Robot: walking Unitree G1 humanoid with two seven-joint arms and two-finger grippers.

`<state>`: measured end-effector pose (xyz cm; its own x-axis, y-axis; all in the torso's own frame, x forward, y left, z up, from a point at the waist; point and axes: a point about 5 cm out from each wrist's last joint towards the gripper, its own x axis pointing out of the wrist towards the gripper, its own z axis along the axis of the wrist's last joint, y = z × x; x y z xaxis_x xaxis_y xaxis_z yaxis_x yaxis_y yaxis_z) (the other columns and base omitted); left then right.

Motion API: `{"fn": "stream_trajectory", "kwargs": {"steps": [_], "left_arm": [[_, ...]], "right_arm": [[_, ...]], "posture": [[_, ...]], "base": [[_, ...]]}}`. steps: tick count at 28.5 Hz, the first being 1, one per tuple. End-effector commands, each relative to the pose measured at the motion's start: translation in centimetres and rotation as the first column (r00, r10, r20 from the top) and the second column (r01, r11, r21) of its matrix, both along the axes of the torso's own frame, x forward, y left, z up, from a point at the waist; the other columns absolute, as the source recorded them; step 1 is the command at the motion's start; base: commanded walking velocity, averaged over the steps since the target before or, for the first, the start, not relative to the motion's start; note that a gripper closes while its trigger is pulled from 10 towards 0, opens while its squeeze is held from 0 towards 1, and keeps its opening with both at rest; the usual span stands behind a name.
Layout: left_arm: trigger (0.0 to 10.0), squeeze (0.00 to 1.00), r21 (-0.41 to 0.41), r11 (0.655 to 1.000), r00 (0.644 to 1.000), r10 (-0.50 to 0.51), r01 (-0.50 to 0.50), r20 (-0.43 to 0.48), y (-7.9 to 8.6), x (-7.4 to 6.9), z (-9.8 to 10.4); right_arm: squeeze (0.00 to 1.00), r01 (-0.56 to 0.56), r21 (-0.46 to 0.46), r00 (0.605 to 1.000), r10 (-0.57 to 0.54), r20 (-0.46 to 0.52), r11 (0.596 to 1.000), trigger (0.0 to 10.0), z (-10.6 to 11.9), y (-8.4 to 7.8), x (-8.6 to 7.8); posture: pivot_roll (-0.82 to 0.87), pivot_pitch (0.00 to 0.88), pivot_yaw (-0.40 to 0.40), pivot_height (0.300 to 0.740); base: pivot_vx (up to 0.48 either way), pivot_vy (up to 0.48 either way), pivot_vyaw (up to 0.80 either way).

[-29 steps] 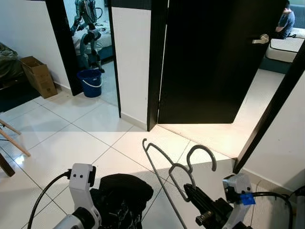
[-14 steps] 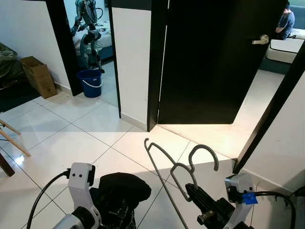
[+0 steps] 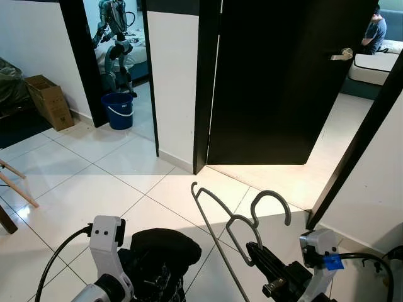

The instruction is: Hang hanger

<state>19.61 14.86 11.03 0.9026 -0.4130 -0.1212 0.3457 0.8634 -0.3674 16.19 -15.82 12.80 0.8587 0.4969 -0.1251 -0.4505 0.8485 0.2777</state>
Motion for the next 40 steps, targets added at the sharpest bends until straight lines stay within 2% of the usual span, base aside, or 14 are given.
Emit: {"fn": "stream_trajectory", "kwargs": {"steps": [1, 40], "left_arm": [[10.0, 0.0, -0.006, 1.0, 1.0, -0.008, 0.008, 0.029, -0.13, -0.04, 0.79], [10.0, 0.0, -0.011, 1.0, 0.999, 0.0, 0.001, 0.032, 0.01, 0.22, 0.87]], "right_arm": [[0.0, 0.0, -0.004, 1.0, 0.0, 0.013, 1.0, 10.0, 0.48, 0.01, -0.11], [0.0, 0.001, 0.001, 1.0, -0.001, 0.016, 1.0, 10.0, 0.56, 0.02, 0.06]], "posture": [[-0.04, 0.0, -0.039, 0.74], [-0.04, 0.0, -0.043, 0.74]], "base": [[0.0, 0.0, 0.0], [0.0, 0.0, 0.0]]}}
